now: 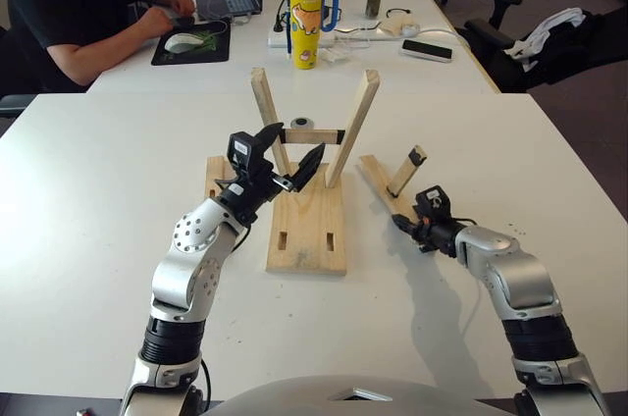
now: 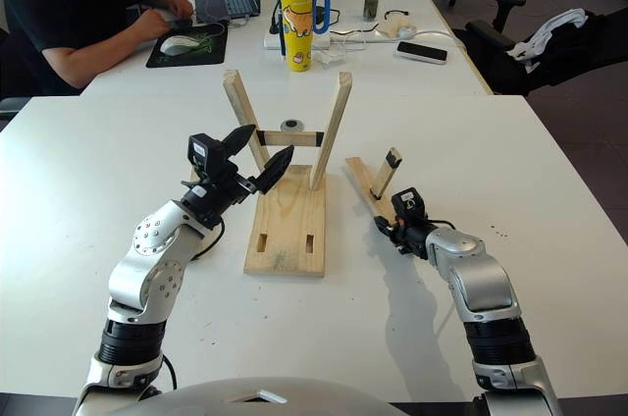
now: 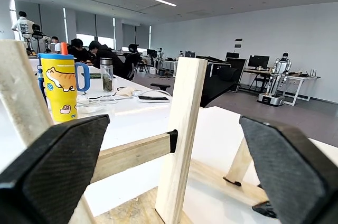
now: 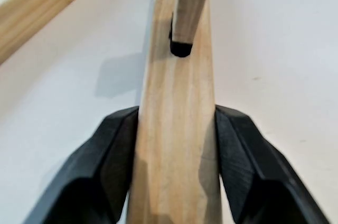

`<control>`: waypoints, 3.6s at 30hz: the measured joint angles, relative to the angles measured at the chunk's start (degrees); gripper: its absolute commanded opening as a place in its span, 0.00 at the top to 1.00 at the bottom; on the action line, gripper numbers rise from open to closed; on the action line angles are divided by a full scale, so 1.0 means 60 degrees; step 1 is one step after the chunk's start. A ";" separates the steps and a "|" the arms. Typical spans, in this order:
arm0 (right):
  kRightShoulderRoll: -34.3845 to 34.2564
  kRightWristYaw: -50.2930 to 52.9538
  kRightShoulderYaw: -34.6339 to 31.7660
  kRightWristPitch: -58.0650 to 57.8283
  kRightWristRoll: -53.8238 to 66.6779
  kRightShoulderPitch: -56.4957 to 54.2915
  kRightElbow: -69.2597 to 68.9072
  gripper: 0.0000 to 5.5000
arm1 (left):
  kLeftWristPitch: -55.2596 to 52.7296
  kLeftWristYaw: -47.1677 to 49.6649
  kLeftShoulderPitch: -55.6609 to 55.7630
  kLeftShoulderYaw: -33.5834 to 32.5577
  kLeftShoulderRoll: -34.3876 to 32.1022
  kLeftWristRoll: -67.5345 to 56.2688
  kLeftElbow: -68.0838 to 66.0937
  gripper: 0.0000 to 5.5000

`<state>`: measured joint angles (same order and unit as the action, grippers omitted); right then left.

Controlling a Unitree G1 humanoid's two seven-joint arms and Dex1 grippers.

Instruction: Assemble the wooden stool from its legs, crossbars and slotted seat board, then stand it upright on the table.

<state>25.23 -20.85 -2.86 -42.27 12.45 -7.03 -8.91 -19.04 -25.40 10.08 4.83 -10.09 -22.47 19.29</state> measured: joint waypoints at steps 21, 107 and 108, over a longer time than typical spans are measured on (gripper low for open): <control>0.0330 -0.2626 -0.2470 -0.1625 0.8340 -0.1439 -0.2181 0.62 | -0.4221 -0.0664 0.1867 -0.2373 -0.0503 -0.6395 -0.0345 0.27; 0.2761 -0.5732 0.2948 0.4953 0.0542 0.1472 -0.1486 0.23 | -0.7200 -0.3824 0.2089 -0.4087 -0.5441 -0.8494 -0.3142 0.63; 0.2575 -0.5407 0.3328 0.5795 -0.0265 0.1495 -0.1185 0.23 | -0.7197 -0.3917 0.2126 -0.4078 -0.5443 -0.8399 -0.3186 0.63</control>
<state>40.68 -53.30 17.11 -7.50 10.86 1.94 -16.02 -62.22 -48.90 22.84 -19.64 -42.75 -72.86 0.18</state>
